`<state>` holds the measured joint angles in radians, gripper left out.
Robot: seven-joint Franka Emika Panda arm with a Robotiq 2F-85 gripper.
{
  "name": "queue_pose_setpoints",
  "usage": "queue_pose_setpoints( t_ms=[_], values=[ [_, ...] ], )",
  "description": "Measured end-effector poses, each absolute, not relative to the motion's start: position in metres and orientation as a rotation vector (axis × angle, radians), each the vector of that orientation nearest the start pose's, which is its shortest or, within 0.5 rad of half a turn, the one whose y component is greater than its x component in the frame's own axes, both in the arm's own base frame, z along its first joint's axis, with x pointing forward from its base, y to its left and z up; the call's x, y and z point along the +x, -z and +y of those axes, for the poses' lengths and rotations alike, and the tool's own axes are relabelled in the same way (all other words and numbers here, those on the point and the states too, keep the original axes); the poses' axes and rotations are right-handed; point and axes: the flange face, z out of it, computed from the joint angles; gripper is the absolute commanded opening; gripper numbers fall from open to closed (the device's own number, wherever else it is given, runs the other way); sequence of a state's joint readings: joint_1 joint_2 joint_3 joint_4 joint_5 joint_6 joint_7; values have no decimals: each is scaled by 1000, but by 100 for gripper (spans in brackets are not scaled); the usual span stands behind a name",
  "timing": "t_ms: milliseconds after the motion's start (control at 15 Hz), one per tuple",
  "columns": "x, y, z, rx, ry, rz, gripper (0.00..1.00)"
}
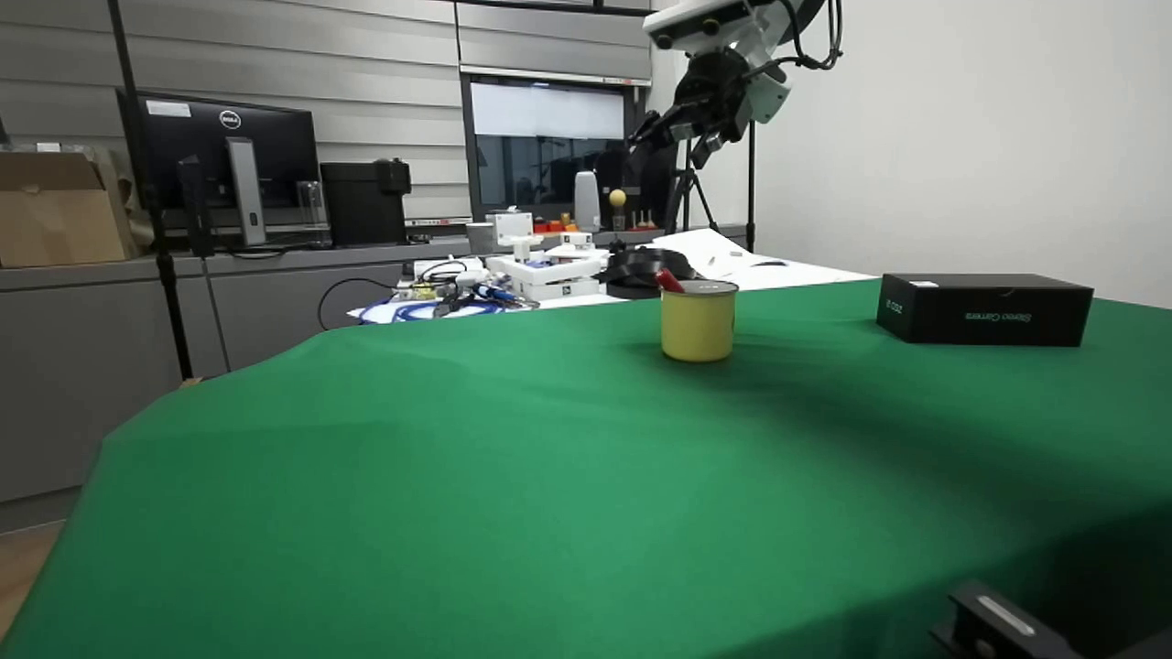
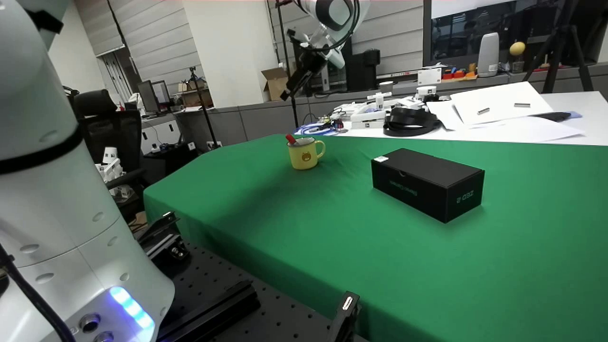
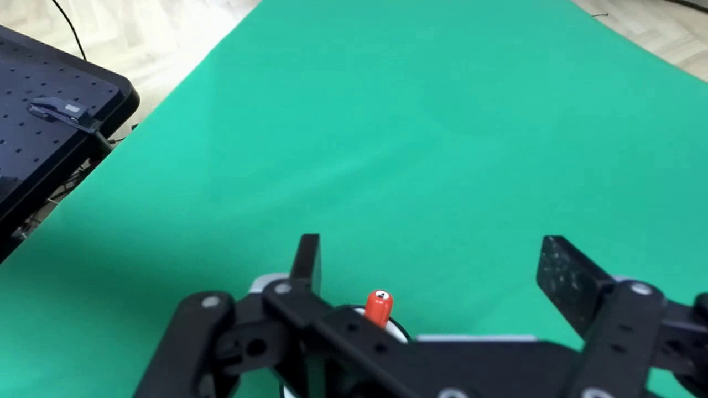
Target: Put the marker inside the mug cup
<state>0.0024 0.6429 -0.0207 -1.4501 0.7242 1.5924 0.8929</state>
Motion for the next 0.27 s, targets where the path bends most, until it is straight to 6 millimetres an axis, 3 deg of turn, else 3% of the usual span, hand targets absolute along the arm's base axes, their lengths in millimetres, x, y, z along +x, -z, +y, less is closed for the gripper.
queue_pose_setpoints(
  t_ms=[267],
  values=[
    [668,-290,60,-2154,-1000,1356,100]
  ],
)
